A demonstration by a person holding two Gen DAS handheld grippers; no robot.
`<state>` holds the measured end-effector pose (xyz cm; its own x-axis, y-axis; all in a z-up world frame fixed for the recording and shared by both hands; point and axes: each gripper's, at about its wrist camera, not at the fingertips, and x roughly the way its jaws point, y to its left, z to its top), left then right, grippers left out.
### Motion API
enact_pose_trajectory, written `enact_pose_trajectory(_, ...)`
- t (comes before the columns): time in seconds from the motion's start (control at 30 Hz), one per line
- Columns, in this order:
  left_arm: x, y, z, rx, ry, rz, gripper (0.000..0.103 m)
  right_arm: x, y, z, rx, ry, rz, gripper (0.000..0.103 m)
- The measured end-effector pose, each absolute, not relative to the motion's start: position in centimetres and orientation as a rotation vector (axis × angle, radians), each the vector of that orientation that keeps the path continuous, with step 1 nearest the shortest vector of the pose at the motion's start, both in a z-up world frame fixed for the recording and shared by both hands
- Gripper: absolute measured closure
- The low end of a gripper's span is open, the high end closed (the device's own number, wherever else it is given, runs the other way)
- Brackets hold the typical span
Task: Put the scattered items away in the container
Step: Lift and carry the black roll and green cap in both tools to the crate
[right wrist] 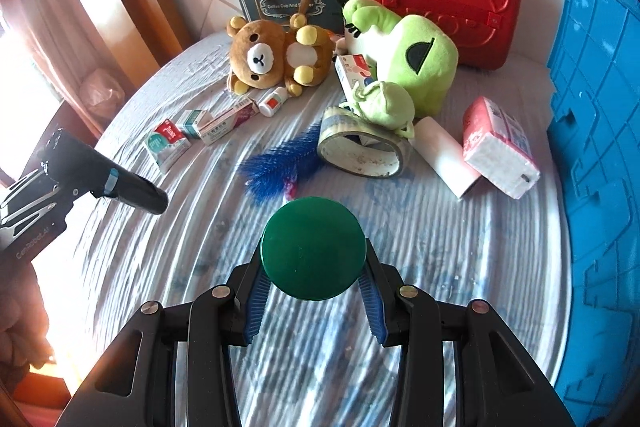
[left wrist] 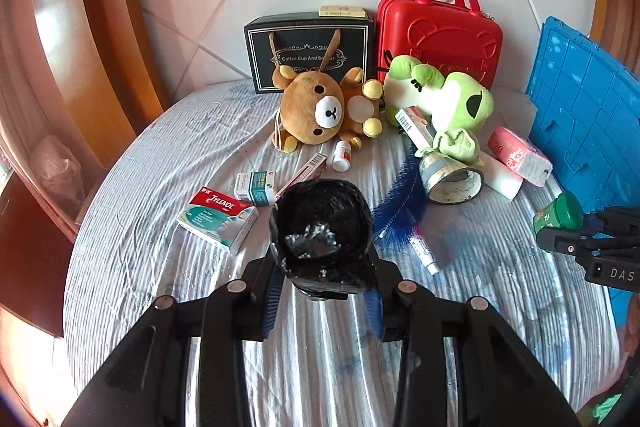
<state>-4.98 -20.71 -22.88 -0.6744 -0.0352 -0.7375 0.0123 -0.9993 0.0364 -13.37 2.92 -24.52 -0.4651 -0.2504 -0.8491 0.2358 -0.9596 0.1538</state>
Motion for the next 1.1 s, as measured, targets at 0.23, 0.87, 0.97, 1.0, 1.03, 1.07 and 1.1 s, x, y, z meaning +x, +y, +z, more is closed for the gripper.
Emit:
enact_pose_trajectory(0.23,-3.2,-19.3,-18.7,1.174,-0.062,-2.881,0.069,-10.2,4.3,-20.3,1.363,-0.016,-2.497,0.063)
enact_pose_trajectory(0.87,0.4,-12.7,-8.2,0.996,-0.098,-2.984,0.069,-3.4,11.6,-8.0,1.142,-0.073,-2.602,0.063)
enact_pose_trajectory(0.97,1.1,-11.2,-6.7,0.970,-0.108,-3.014,0.069,-2.4,13.2,-6.8,1.138,-0.101,-2.617,0.063)
enact_pose_trajectory(1.0,1.2,-10.7,-6.3,0.965,-0.114,-3.021,0.069,-2.1,13.7,-6.5,1.134,-0.105,-2.622,0.063)
enact_pose_trajectory(1.03,1.4,-10.2,-5.9,0.962,-0.120,-3.026,0.069,-1.8,14.2,-6.1,1.126,-0.112,-2.629,0.063)
enact_pose_trajectory(1.07,1.5,-9.7,-5.6,0.955,-0.120,-3.031,0.069,-1.5,14.6,-5.7,1.120,-0.119,-2.632,0.063)
enact_pose_trajectory(1.1,1.6,-9.2,-5.2,0.946,-0.117,-3.039,0.069,-1.2,15.1,-5.5,1.113,-0.125,-2.637,0.063)
